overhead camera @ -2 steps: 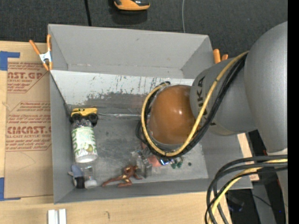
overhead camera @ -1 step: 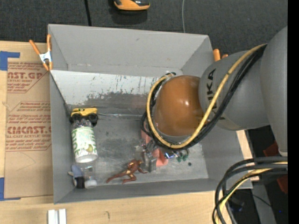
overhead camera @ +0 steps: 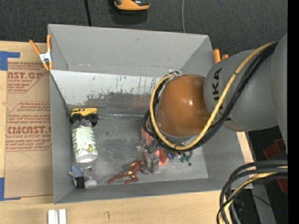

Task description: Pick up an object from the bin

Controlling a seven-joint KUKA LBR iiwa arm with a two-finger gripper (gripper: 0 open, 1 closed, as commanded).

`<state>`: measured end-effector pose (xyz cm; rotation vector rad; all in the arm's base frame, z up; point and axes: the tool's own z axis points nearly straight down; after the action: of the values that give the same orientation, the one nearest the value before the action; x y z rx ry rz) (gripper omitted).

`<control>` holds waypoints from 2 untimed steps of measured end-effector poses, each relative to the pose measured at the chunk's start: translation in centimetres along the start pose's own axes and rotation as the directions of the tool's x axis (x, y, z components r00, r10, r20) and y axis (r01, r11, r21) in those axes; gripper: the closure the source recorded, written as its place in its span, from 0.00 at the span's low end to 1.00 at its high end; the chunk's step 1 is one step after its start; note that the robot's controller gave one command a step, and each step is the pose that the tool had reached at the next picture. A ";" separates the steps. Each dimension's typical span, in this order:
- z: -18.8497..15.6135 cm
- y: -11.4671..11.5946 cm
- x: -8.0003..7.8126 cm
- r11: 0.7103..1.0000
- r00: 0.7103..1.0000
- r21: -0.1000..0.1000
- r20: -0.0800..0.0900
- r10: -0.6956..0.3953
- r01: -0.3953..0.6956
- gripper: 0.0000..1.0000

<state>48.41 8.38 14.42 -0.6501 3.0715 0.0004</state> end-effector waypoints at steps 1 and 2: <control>3.5 1.2 0.0 1.000 1.000 -0.002 -0.001 -0.019 0.019 1.00; 2.1 1.7 -0.3 1.000 1.000 -0.001 -0.001 -0.017 0.017 1.00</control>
Offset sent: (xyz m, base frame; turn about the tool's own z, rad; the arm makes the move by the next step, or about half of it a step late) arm -0.0047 0.0199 -0.0111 -0.0179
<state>47.94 10.08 12.36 -0.6772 3.0669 0.0014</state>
